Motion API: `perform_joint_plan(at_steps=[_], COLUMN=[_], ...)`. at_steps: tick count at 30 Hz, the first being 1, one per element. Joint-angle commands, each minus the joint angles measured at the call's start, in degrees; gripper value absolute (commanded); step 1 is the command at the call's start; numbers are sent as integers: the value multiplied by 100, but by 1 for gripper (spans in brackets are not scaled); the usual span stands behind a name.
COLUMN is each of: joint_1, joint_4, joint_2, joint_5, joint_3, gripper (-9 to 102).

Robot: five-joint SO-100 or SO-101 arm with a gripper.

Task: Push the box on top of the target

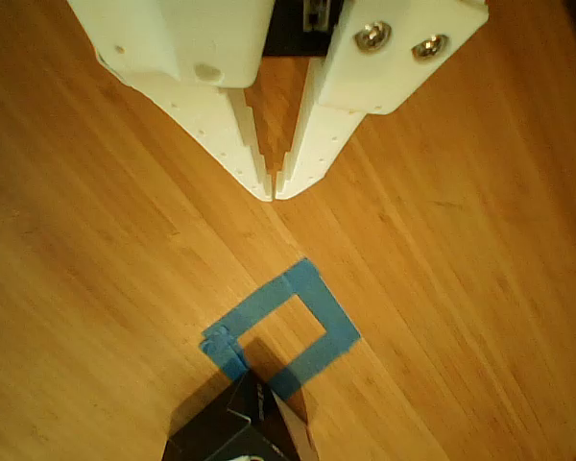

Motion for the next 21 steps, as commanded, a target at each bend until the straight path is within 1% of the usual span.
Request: perform_joint_plan(at_steps=[1, 5, 14, 17, 21], joint_1=[70, 79, 246, 264, 316], joint_4=[-211, -299, -396, -554, -694], joint_2=[79, 79, -26, -562, -1670], joint_5=[615, 1248, 1521, 1573, 1670], joint_3=[132, -211, -1028, -1415, -2259], gripper=[0, 0, 0, 0, 0])
